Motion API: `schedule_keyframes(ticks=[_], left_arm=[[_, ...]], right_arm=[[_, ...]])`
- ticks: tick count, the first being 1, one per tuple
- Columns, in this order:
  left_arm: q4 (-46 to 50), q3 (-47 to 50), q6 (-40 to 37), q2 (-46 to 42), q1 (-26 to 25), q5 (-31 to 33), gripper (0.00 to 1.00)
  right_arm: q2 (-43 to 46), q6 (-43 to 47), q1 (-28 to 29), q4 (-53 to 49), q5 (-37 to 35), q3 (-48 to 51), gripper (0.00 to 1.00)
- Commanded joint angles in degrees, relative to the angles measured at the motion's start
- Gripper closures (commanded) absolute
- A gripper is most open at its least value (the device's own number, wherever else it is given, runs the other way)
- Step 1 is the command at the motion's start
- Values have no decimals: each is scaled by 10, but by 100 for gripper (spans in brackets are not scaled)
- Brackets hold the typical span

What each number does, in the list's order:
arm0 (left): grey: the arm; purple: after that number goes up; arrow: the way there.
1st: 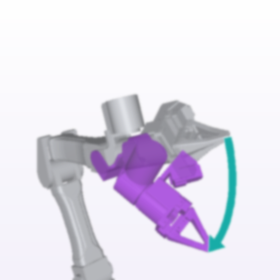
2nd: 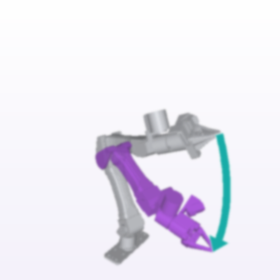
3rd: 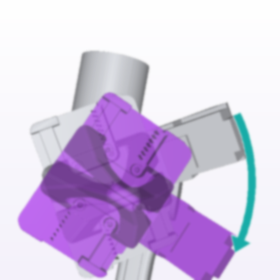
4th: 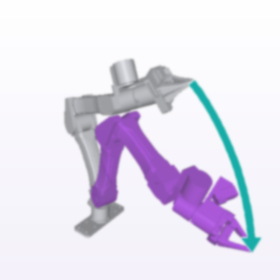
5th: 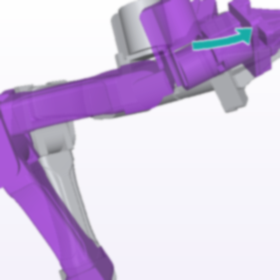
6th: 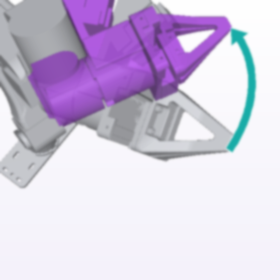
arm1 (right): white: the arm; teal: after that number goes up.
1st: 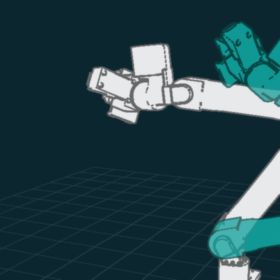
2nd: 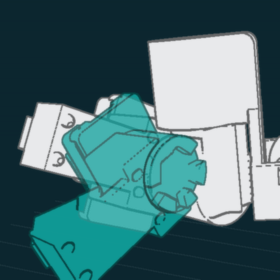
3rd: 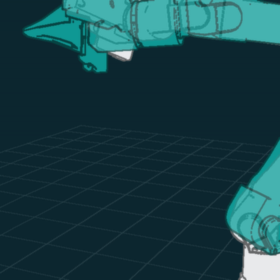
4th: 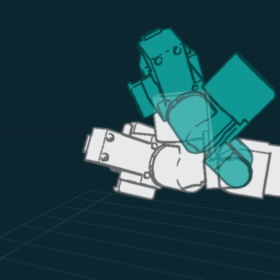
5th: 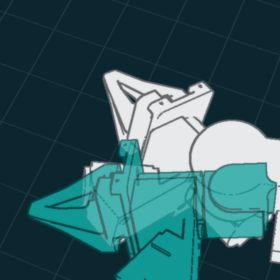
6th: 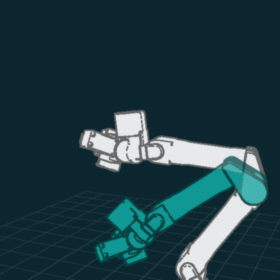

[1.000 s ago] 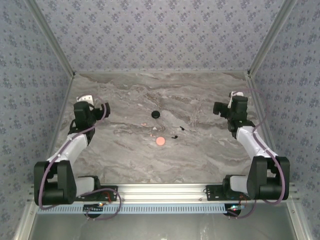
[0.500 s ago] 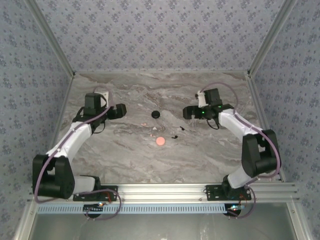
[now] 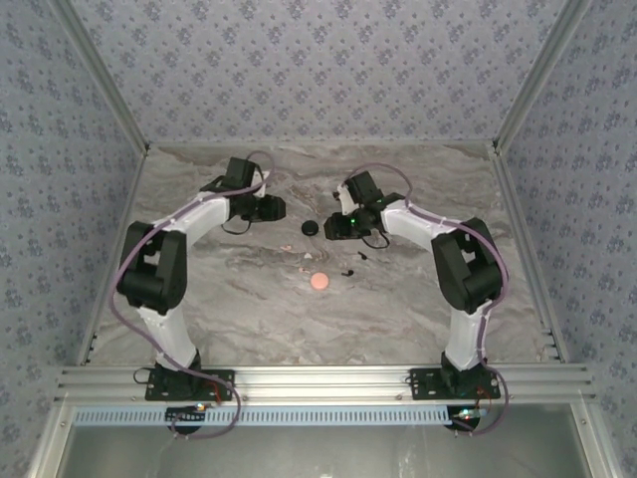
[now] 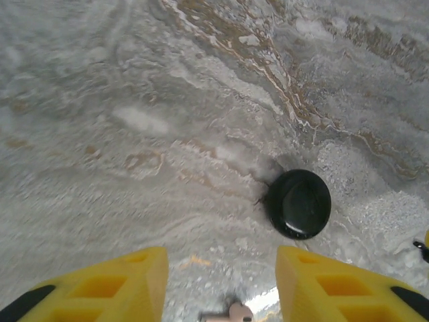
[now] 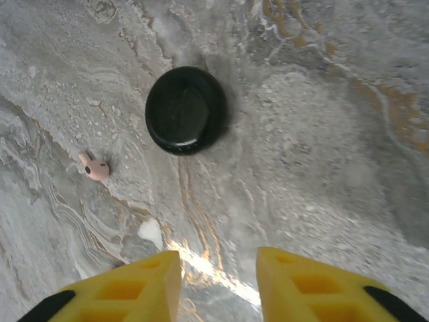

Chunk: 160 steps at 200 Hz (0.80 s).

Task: Insert wireless bluetooth earbuds into charging case

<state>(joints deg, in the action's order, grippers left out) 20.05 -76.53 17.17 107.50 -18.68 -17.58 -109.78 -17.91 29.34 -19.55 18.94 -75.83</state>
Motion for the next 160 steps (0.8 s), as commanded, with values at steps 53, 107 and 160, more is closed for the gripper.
schedule_keyframes(ticks=[53, 107, 160], left_arm=[[43, -115, 6, 121, -27, -41, 72], [54, -145, 11, 164, -30, -53, 76], [65, -142, 8, 175, -35, -56, 79]], right_arm=[[-70, -70, 17, -12, 15, -60, 79], [-100, -91, 22, -7, 26, -86, 82], [-125, -103, 23, -10, 27, -109, 82]])
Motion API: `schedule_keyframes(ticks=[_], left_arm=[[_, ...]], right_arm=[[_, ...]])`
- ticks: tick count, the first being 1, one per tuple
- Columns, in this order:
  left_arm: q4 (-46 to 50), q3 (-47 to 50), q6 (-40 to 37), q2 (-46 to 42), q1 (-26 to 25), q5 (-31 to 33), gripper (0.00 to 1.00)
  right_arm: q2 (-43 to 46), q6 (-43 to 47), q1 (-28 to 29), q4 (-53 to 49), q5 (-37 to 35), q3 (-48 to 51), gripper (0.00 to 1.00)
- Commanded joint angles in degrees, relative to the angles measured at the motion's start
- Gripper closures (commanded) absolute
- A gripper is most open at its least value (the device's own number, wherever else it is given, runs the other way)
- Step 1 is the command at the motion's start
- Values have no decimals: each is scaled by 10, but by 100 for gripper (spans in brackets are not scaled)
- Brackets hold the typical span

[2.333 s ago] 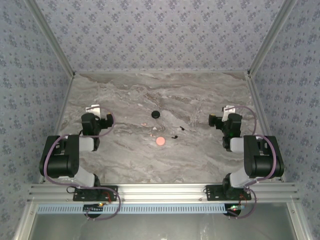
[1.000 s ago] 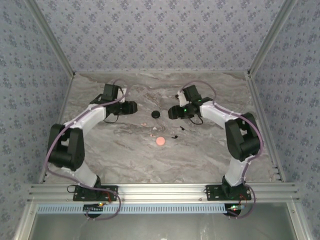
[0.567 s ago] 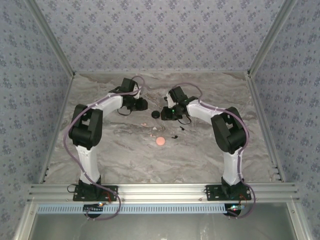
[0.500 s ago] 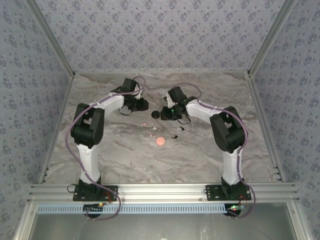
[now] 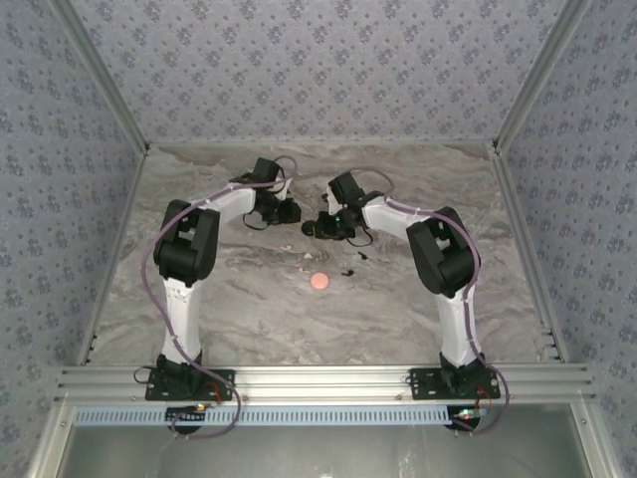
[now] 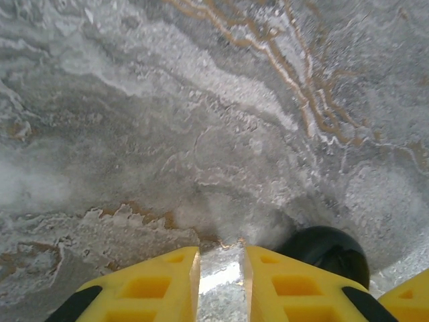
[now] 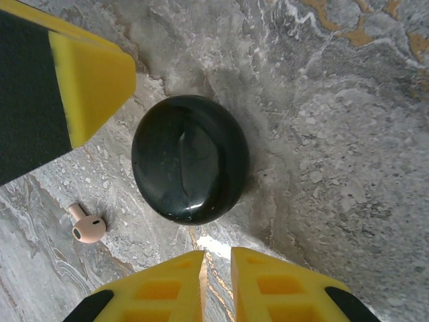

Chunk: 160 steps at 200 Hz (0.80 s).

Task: Insert wireless bluetooth earbuds into charging case

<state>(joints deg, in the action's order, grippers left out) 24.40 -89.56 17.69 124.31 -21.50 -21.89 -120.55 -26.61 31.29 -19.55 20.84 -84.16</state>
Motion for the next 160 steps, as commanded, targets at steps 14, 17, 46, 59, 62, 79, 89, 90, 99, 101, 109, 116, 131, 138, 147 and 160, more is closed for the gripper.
schedule_keyframes(ticks=[14, 17, 46, 59, 62, 79, 89, 90, 99, 101, 109, 116, 131, 138, 147, 160], left_arm=[[22, -5, 2, 5, -9, -12, 79], [22, -4, 2, 5, -9, -12, 79], [28, 11, 0, -2, -13, -8, 80], [28, 20, 2, -8, -15, -1, 80], [29, 22, 3, -10, -15, 0, 80], [26, 38, 9, -22, -18, 11, 80], [22, 48, 10, -29, -21, 12, 80], [21, 49, 10, -29, -21, 12, 80], [19, 55, 12, -33, -24, 13, 80], [20, 56, 12, -33, -25, 14, 80], [19, 61, 12, -36, -26, 15, 80], [18, 64, 14, -39, -28, 14, 80], [17, 69, 15, -45, -32, 15, 80], [19, 72, 17, -48, -33, 17, 80], [19, 76, 18, -53, -35, 20, 80], [18, 82, 21, -60, -37, 26, 80]], right_arm=[[-20, -18, 4, -11, 2, -30, 82], [-20, -18, 4, -12, 1, -31, 82], [-30, -19, 3, -19, -8, -41, 83], [-36, -20, 3, -22, -8, -49, 83], [-37, -20, 2, -23, -9, -51, 83], [-43, -19, 1, -32, -19, -62, 83], [-46, -18, 1, -38, -25, -68, 83], [-47, -18, 1, -38, -25, -69, 83], [-50, -16, -1, -44, -28, -75, 83], [-50, -16, -1, -45, -30, -75, 83], [-52, -14, -2, -51, -34, -81, 83], [-53, -13, -3, -54, -37, -84, 83], [-55, -9, -4, -59, -43, -89, 83], [-56, -8, -5, -62, -45, -93, 83], [-59, -6, -5, -66, -45, -98, 83], [-63, -3, -6, -72, -48, -105, 83]])
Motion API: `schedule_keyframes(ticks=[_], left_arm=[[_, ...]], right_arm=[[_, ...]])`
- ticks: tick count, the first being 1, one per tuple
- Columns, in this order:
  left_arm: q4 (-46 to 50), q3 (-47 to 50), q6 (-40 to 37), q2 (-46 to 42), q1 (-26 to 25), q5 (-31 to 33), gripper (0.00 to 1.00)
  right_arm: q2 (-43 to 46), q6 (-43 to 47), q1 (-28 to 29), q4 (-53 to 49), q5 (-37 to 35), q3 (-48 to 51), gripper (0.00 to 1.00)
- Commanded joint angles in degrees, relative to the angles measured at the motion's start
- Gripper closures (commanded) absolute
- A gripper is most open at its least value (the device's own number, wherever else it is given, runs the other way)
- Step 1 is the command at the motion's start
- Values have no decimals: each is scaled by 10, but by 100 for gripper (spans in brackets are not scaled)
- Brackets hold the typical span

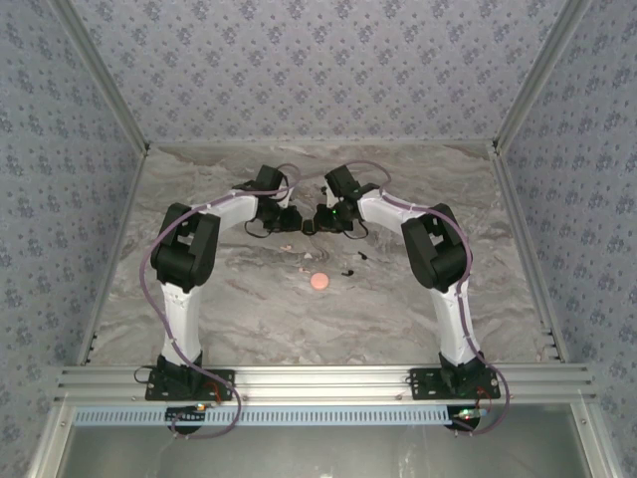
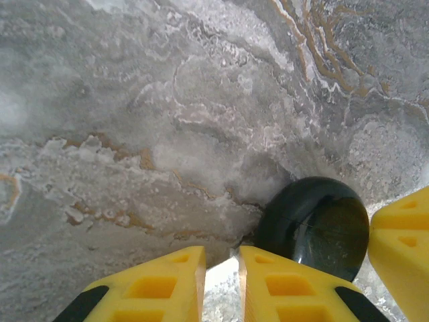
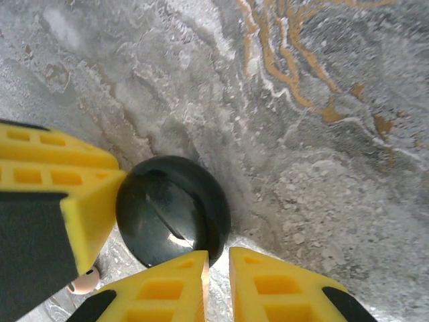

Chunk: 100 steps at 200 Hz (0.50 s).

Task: Insert wireless bluetooth earbuds into charging case

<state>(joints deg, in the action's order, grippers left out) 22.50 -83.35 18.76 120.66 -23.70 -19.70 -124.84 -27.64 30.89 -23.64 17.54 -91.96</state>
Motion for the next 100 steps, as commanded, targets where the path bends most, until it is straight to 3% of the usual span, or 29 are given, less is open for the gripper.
schedule_keyframes(ticks=[1, 62, 100], left_arm=[[38, 20, 10, -23, -15, 5, 80], [43, 39, 19, -50, -26, 30, 78], [57, 37, 16, -70, -25, 78, 75]], right_arm=[[-20, 8, -2, -32, -15, -27, 83], [-25, 24, -10, -61, -43, -46, 82], [3, 31, -18, -59, -43, -24, 80]])
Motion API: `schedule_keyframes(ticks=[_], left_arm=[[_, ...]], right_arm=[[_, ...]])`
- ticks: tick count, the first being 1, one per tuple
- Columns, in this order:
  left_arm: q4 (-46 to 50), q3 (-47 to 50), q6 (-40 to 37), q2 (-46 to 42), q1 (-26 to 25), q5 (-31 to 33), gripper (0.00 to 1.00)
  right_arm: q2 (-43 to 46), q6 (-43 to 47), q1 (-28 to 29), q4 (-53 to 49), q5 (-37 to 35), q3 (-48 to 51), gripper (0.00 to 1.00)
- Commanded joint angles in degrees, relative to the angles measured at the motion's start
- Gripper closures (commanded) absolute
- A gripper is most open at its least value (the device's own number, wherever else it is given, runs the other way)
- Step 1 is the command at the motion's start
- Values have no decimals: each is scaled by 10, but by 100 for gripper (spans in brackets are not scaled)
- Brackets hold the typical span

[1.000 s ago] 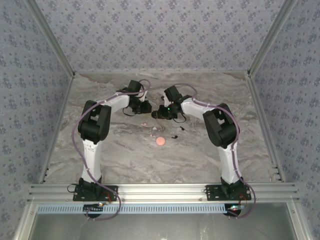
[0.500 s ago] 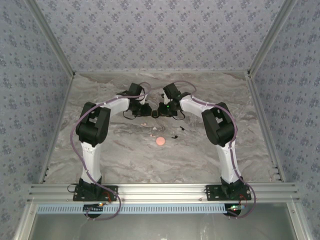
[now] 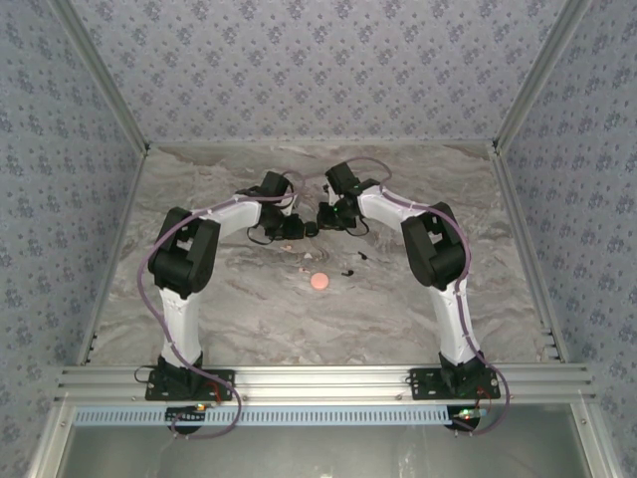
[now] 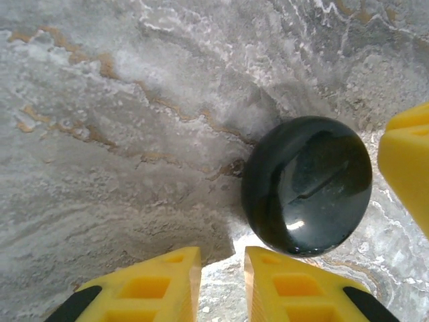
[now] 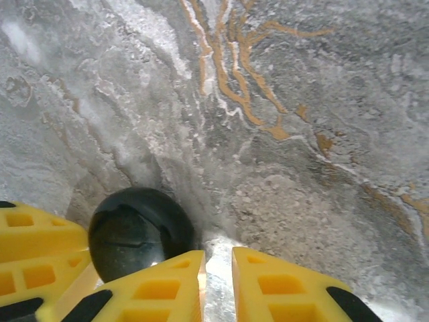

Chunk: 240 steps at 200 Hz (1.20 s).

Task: Insert wireless bluetooth earbuds into charging case

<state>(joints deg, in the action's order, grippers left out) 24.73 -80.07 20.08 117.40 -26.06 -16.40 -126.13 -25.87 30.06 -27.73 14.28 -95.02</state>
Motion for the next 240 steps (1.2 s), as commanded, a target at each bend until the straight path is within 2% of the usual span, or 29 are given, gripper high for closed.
schedule_keyframes(ticks=[1, 47, 92, 112, 150, 240], left_arm=[[35, 4, 3, -39, -1, 46, 75], [13, 17, 19, -74, 3, 53, 70], [-81, 60, 92, -77, 28, -53, 60], [-107, 74, 118, -72, 33, -70, 55], [-137, 81, 143, -56, 33, -98, 51], [-159, 77, 162, -27, 30, -124, 53]], right_arm=[[17, 14, -10, -18, -10, 8, 80], [46, 43, -29, 5, 62, 34, 74], [38, 47, -42, 32, 143, 30, 65], [20, 49, -41, 26, 174, 10, 62], [-14, 48, -41, 7, 187, -24, 63], [-49, 43, -42, -9, 195, -52, 68]])
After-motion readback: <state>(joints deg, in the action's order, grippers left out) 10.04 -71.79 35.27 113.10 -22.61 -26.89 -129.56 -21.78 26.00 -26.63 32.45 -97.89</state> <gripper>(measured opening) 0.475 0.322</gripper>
